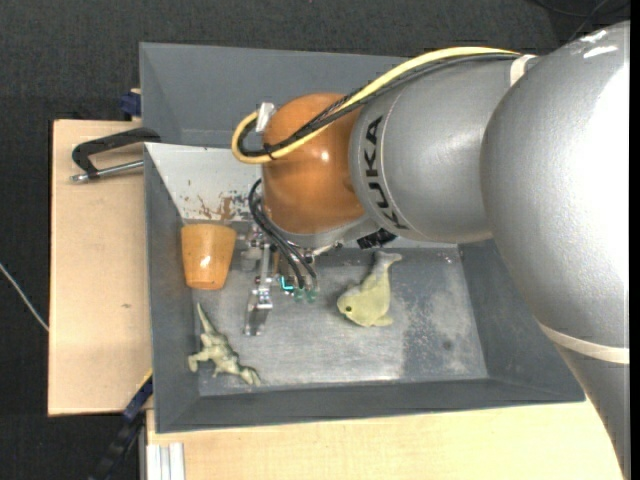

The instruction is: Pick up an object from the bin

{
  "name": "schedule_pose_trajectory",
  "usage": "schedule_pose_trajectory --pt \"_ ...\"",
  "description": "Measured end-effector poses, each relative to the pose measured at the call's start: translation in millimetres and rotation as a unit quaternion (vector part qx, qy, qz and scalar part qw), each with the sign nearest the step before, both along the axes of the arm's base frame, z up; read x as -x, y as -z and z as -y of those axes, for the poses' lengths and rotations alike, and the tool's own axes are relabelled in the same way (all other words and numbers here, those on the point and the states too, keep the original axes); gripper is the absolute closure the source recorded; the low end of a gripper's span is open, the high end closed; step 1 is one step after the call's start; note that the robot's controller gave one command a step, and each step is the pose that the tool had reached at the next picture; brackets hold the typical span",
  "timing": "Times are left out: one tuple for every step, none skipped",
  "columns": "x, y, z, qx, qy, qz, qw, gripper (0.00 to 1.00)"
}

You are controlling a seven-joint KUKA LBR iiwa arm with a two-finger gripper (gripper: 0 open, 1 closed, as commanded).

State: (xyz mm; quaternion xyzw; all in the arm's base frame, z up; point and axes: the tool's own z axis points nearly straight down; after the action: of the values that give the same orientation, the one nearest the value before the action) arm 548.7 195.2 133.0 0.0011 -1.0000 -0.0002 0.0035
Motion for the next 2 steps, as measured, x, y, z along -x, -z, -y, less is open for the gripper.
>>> schedule_pose_trajectory --pt "46.3 53.5 -28.3 0.005 -0.094 0.0108 0.9955 0.00" --pt "55.9 57.4 -25.0 0.010 -0.094 -0.0097 0.9954 1.00"
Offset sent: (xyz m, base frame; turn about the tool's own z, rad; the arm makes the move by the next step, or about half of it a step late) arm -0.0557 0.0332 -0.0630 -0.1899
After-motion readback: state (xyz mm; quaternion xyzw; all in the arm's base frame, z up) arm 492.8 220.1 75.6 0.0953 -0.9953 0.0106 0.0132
